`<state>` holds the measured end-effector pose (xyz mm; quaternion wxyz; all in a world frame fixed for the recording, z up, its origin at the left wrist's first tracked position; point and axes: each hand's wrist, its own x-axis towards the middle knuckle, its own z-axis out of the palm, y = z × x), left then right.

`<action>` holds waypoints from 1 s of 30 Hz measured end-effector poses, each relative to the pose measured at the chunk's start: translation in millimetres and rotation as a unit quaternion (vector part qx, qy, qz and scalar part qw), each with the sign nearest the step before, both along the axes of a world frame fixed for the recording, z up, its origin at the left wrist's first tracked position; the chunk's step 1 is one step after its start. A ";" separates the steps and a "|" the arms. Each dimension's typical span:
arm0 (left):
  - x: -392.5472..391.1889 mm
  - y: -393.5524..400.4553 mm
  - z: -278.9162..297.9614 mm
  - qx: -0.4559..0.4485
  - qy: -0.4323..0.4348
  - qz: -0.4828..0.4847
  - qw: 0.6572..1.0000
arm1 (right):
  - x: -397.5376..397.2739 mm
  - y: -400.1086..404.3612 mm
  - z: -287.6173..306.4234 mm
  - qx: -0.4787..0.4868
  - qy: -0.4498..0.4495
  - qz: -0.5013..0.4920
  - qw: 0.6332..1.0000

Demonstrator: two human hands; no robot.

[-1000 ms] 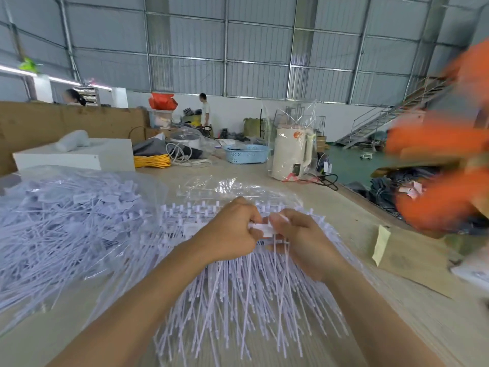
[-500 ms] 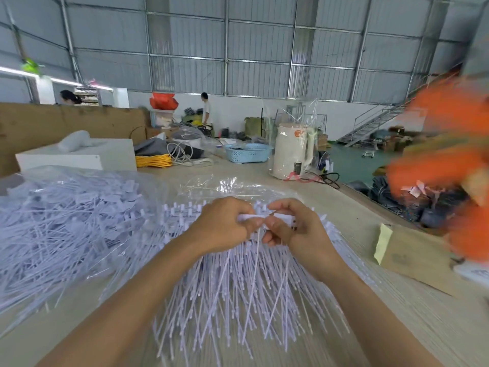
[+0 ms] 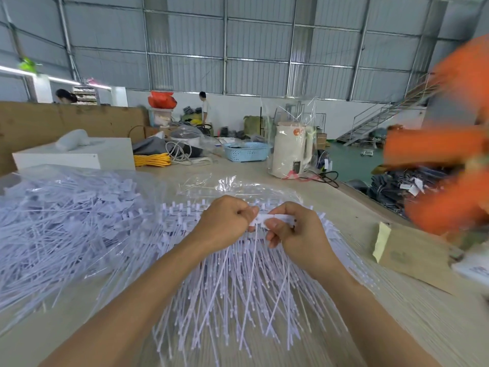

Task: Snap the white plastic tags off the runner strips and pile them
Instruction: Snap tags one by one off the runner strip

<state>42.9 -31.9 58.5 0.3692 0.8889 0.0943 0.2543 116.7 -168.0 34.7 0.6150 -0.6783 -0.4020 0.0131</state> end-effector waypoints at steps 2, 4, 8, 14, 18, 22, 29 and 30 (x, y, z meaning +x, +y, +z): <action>0.6 -0.5 0.4 -0.027 0.003 0.000 1.000 | -3.1 0.9 -0.5 0.001 -0.022 -0.014 1.000; 0.8 1.0 -0.3 -0.057 0.011 0.000 0.998 | -5.5 1.3 -1.0 -0.001 -0.044 -0.026 0.999; -1.9 2.5 0.9 -0.115 0.019 -0.010 0.993 | -9.3 2.5 -2.7 -0.005 -0.062 -0.037 0.997; -6.7 -1.2 9.7 -0.185 0.050 -0.030 0.981 | -7.1 1.9 -2.8 0.022 -0.344 -0.100 0.933; -21.3 0.1 28.0 -0.183 0.047 -0.054 0.981 | 19.6 -15.3 3.5 -0.008 -0.172 -0.197 0.965; -27.1 7.0 32.2 -0.129 -0.012 -0.020 0.991 | 55.0 -45.2 12.7 0.176 0.222 -0.153 0.947; -12.5 2.8 13.6 -0.010 0.094 -0.059 0.994 | 35.8 -31.6 13.3 0.139 0.329 0.036 0.933; -12.4 4.7 14.1 0.001 0.103 -0.061 0.993 | 34.2 -31.3 14.2 0.132 0.313 0.028 0.940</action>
